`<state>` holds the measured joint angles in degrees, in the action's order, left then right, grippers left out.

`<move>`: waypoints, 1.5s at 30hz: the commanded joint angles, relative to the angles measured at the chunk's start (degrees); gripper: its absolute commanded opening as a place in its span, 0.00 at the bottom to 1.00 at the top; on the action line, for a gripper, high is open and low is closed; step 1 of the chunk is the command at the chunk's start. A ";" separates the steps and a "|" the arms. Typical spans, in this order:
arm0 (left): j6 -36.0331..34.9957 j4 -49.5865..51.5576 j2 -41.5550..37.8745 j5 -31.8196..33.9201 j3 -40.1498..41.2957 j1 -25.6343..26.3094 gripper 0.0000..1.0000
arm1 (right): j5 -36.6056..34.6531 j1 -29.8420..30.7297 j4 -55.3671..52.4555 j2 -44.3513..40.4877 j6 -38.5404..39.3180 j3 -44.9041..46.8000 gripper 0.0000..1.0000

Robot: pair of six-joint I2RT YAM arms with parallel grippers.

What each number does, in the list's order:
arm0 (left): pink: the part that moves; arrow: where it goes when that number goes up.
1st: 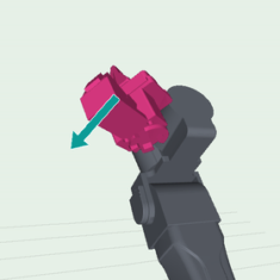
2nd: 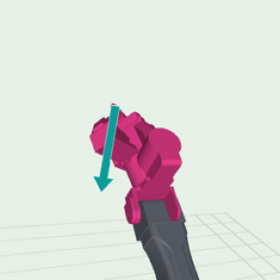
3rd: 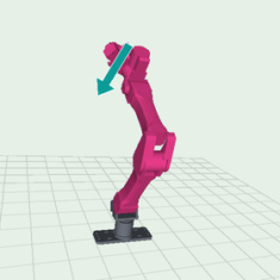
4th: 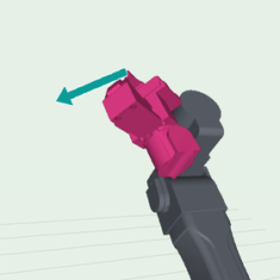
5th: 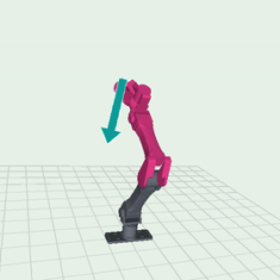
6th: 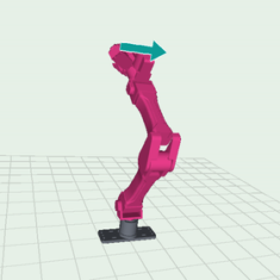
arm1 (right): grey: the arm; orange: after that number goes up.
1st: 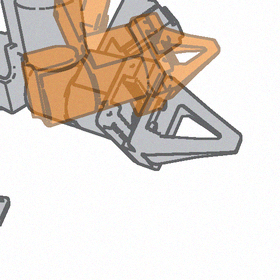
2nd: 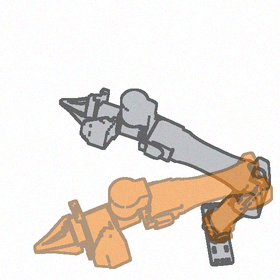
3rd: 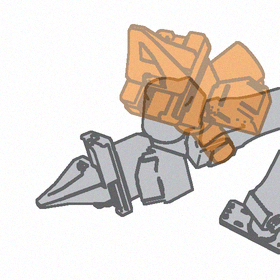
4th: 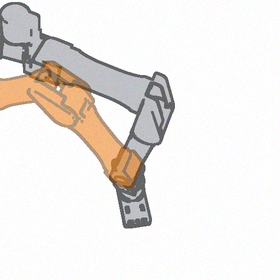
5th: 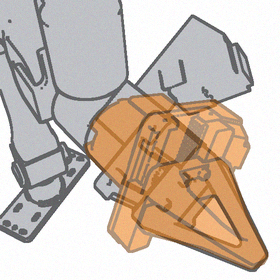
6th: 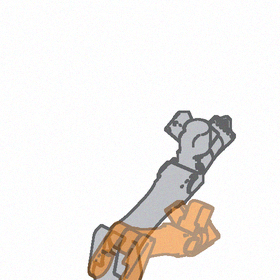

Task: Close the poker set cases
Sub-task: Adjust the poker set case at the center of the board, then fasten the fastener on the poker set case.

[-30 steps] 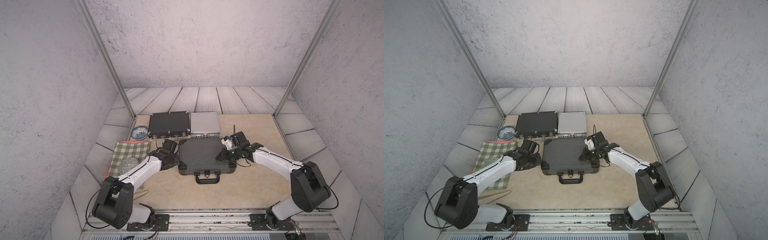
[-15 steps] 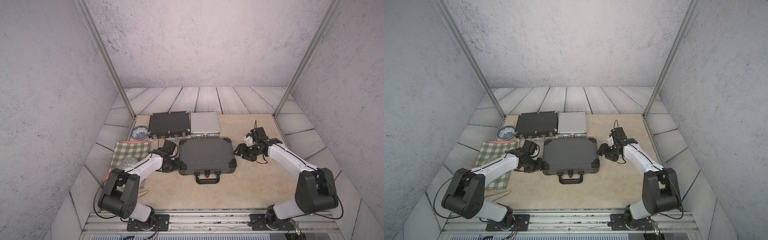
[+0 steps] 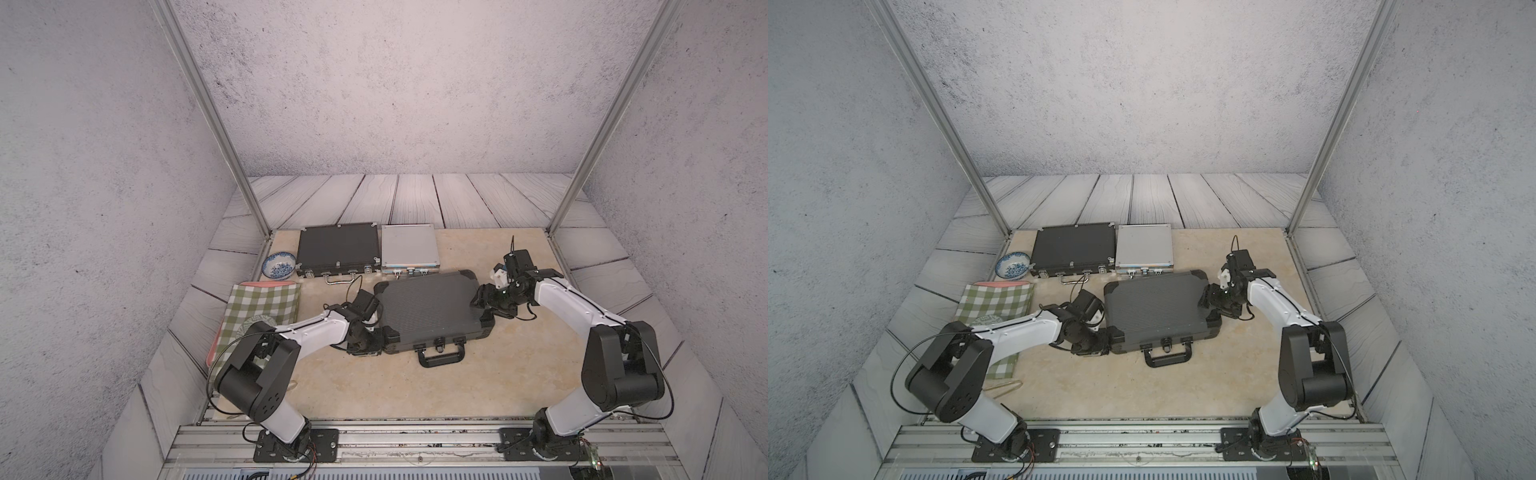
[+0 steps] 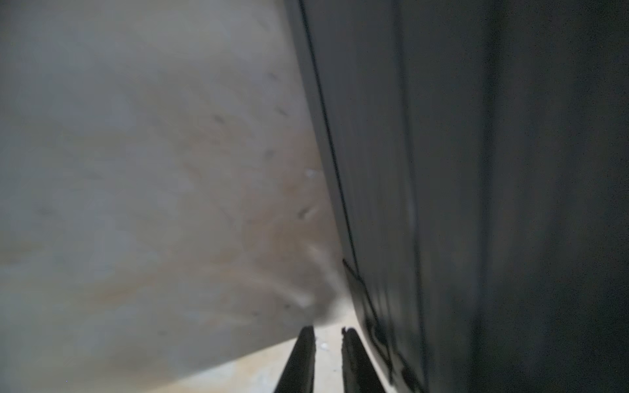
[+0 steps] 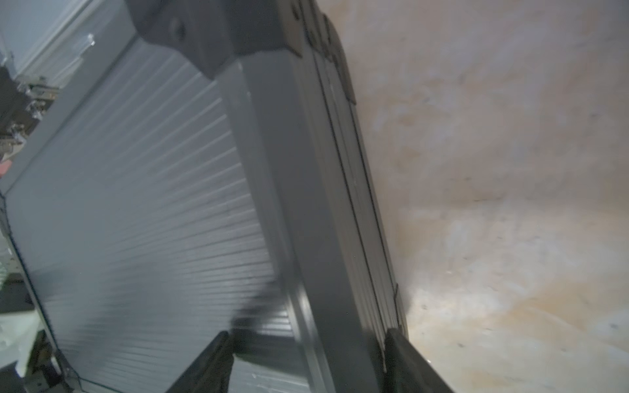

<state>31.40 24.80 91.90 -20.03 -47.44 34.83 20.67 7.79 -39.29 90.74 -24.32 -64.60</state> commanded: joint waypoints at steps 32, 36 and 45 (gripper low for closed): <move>-2.02 4.38 -11.41 7.31 -0.15 -4.50 0.11 | -4.07 16.81 -4.02 -19.73 -24.52 1.01 0.83; -1.72 7.40 -15.51 18.74 -3.02 -5.64 0.16 | -8.72 22.69 -1.79 -24.73 -36.27 6.58 0.87; -10.54 4.31 -14.21 12.20 -17.83 -0.56 0.18 | -18.29 32.84 10.21 -26.91 -59.54 17.99 0.93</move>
<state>25.65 30.30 76.12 -5.19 -61.47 31.57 8.03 39.48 -33.95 64.27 -73.69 -48.34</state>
